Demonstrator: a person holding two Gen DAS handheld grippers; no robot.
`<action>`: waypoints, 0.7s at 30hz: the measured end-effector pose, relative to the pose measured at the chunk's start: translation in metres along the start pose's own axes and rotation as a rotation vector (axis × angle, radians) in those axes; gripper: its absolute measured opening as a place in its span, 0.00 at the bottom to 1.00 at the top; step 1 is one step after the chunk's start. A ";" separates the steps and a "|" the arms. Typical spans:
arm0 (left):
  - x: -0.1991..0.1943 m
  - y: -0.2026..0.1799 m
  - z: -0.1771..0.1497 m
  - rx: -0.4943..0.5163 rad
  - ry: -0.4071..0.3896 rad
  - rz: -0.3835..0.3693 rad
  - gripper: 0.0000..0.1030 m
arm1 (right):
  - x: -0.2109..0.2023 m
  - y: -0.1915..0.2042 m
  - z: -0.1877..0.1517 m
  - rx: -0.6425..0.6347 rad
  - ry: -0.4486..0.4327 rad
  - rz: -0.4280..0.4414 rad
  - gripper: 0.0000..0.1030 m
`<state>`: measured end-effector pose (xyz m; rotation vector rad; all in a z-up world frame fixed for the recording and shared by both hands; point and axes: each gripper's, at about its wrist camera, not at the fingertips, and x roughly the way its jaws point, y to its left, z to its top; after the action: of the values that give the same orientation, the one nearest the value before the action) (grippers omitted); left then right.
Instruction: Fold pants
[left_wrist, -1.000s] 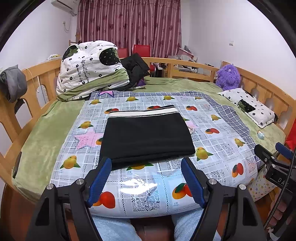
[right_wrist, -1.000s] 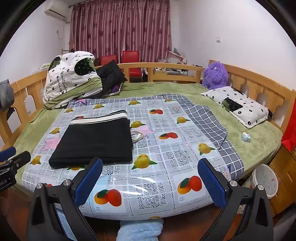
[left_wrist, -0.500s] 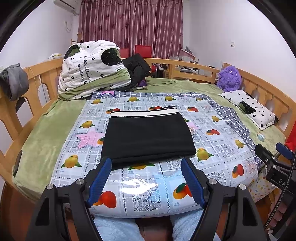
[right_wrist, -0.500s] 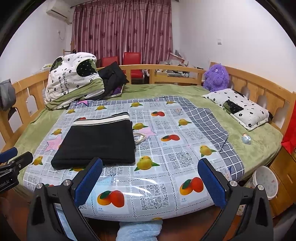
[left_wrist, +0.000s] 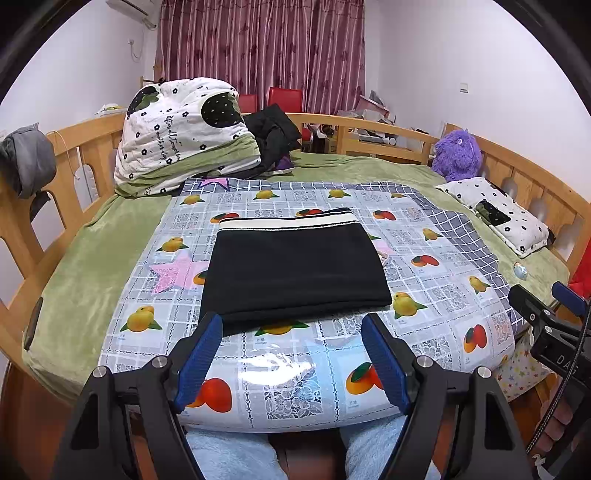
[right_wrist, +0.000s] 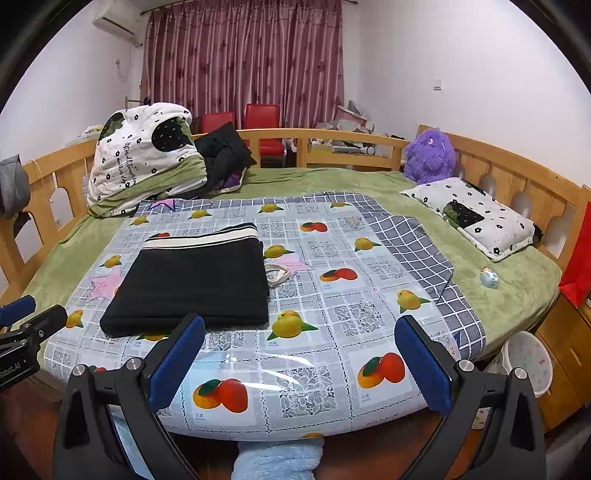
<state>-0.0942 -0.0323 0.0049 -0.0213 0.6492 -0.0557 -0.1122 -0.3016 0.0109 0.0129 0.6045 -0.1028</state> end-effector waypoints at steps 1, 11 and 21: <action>0.000 0.000 0.000 -0.001 -0.001 0.000 0.74 | 0.000 0.000 0.000 -0.002 -0.001 0.000 0.98; 0.001 0.002 0.000 -0.001 -0.001 -0.001 0.74 | 0.000 0.003 -0.001 -0.008 -0.001 0.001 0.98; 0.001 0.002 -0.001 -0.003 -0.004 0.003 0.74 | 0.001 0.003 0.002 -0.016 -0.003 0.008 0.98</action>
<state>-0.0936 -0.0302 0.0036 -0.0235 0.6457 -0.0521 -0.1100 -0.2985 0.0116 -0.0004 0.6026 -0.0901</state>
